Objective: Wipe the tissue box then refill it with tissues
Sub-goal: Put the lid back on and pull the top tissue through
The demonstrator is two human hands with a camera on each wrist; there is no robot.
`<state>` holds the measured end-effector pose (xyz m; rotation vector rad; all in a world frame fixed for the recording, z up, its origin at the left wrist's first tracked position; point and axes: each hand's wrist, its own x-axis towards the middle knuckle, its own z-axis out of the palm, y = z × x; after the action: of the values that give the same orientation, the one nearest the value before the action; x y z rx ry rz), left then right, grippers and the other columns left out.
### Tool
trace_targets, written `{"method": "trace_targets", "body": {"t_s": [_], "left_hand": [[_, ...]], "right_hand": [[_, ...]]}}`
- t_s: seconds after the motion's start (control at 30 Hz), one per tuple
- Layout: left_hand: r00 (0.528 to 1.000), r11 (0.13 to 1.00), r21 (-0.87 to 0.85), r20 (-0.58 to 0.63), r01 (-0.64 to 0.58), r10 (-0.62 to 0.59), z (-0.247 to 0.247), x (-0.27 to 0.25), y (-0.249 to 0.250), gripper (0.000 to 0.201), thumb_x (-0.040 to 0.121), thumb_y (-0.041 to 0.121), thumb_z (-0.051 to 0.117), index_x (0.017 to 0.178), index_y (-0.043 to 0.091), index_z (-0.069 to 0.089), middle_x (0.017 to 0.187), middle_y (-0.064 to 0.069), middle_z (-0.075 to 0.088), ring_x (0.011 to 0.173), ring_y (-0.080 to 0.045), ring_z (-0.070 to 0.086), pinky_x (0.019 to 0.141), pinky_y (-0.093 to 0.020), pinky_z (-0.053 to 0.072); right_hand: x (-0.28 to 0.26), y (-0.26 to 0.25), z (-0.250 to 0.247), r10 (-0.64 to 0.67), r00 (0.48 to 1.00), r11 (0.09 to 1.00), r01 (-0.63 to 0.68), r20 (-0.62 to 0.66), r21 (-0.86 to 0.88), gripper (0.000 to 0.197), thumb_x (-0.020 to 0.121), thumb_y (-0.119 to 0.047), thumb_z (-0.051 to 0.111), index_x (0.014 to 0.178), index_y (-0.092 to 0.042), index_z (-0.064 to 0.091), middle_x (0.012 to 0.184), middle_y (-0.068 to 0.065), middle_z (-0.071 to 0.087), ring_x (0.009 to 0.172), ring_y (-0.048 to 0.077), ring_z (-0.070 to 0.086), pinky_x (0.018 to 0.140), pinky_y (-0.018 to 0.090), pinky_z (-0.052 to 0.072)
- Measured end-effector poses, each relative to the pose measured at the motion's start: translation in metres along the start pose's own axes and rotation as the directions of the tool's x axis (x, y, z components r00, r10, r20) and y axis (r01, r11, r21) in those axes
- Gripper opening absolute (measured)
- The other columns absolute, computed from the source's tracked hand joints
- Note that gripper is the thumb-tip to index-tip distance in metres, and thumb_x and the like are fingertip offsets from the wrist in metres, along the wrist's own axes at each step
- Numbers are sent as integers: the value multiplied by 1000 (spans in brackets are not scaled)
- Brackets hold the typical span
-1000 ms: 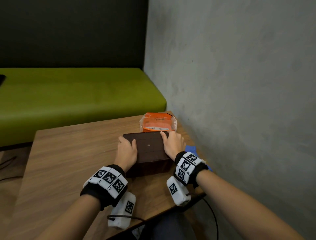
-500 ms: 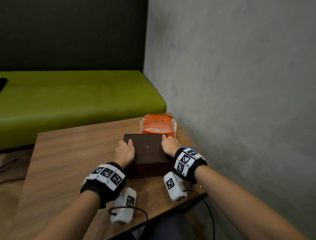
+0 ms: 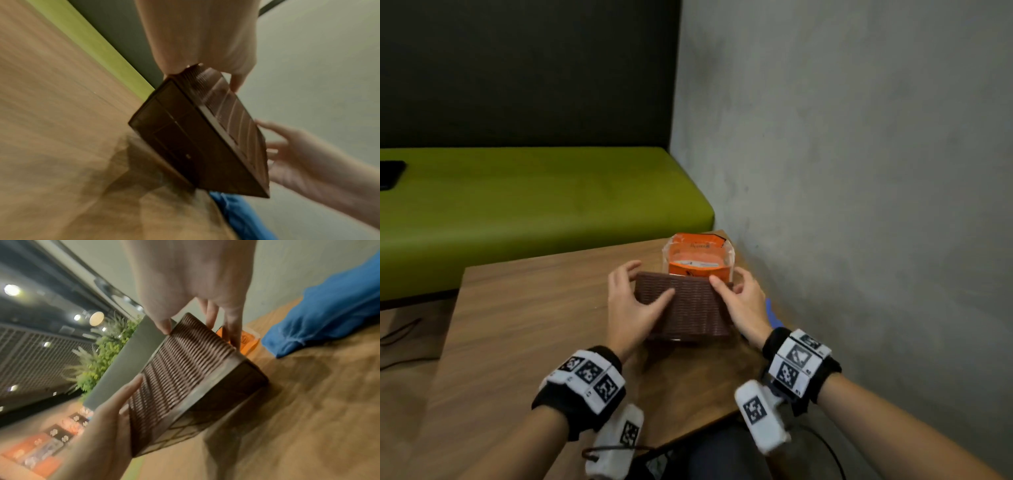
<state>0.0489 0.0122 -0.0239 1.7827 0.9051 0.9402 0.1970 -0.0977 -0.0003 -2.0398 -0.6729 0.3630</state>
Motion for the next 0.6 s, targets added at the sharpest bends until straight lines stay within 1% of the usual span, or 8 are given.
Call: {"method": "trace_targets", "body": {"t_s": [0.1, 0.2, 0.27, 0.4, 0.43, 0.5, 0.53, 0.6], "left_hand": [[987, 984, 78, 47, -157, 154, -2, -12, -12, 75, 61, 43, 73, 125, 12, 49, 123, -2, 45, 116, -15, 45, 103, -30, 37], [982, 980, 86, 73, -182, 176, -10, -18, -26, 65, 57, 52, 64, 110, 14, 57, 112, 2, 47, 112, -19, 50, 101, -35, 43], [978, 978, 84, 107, -189, 180, -13, -22, -34, 60, 60, 52, 64, 105, 15, 57, 104, 9, 46, 107, -17, 52, 96, -34, 47], [970, 968, 142, 156, -209, 186, -18, -25, -39, 50, 69, 53, 57, 101, 14, 63, 100, 4, 49, 99, -12, 50, 86, -18, 45], [967, 952, 193, 143, -237, 212, -20, -21, -35, 44, 73, 48, 57, 99, 14, 65, 98, 2, 50, 97, -12, 48, 84, -16, 42], [935, 874, 334, 143, -354, 324, -17, -7, -21, 27, 80, 31, 56, 97, 13, 68, 94, -2, 57, 94, -17, 50, 82, -25, 43], [915, 834, 379, 208, -401, 346, -14, 2, -11, 21, 82, 22, 57, 97, 13, 69, 95, -5, 61, 95, -21, 53, 83, -32, 46], [883, 803, 426, 400, -417, 246, -4, 16, 6, 22, 83, 14, 59, 103, 13, 68, 107, -7, 62, 106, -25, 54, 89, -39, 47]], "right_hand": [[-12, 14, 0, -173, 982, 984, 175, 77, -19, 61, 82, -32, 68, 135, -20, 41, 107, 6, 45, 103, 17, 50, 93, 24, 41], [-22, 28, -2, -312, 942, 940, 325, 125, -102, 43, 79, -25, 72, 118, -19, 56, 99, 4, 44, 98, 18, 53, 81, -1, 34], [-30, 38, -3, -361, 920, 915, 382, 154, -133, 41, 76, -25, 75, 113, -17, 59, 95, 5, 45, 89, 10, 51, 77, -7, 32], [-37, 49, -5, -432, 877, 873, 465, 208, -147, 44, 74, -38, 65, 113, -16, 59, 93, 1, 46, 90, -11, 48, 79, -3, 35], [-36, 47, -6, -438, 877, 868, 470, 200, -159, 43, 75, -42, 60, 110, -18, 60, 93, 2, 47, 90, -8, 48, 80, 1, 36], [-26, 37, -7, -477, 870, 833, 493, 125, -250, 37, 77, -44, 55, 103, -20, 64, 93, 3, 51, 89, 5, 51, 80, 12, 36], [-19, 29, -5, -498, 861, 806, 504, 105, -311, 31, 78, -40, 58, 101, -20, 65, 93, 4, 55, 91, 13, 52, 81, 17, 36], [-4, 13, 2, -463, 867, 778, 497, 182, -386, 21, 81, -30, 65, 99, -19, 67, 96, 4, 61, 96, 21, 55, 87, 31, 43]]}}
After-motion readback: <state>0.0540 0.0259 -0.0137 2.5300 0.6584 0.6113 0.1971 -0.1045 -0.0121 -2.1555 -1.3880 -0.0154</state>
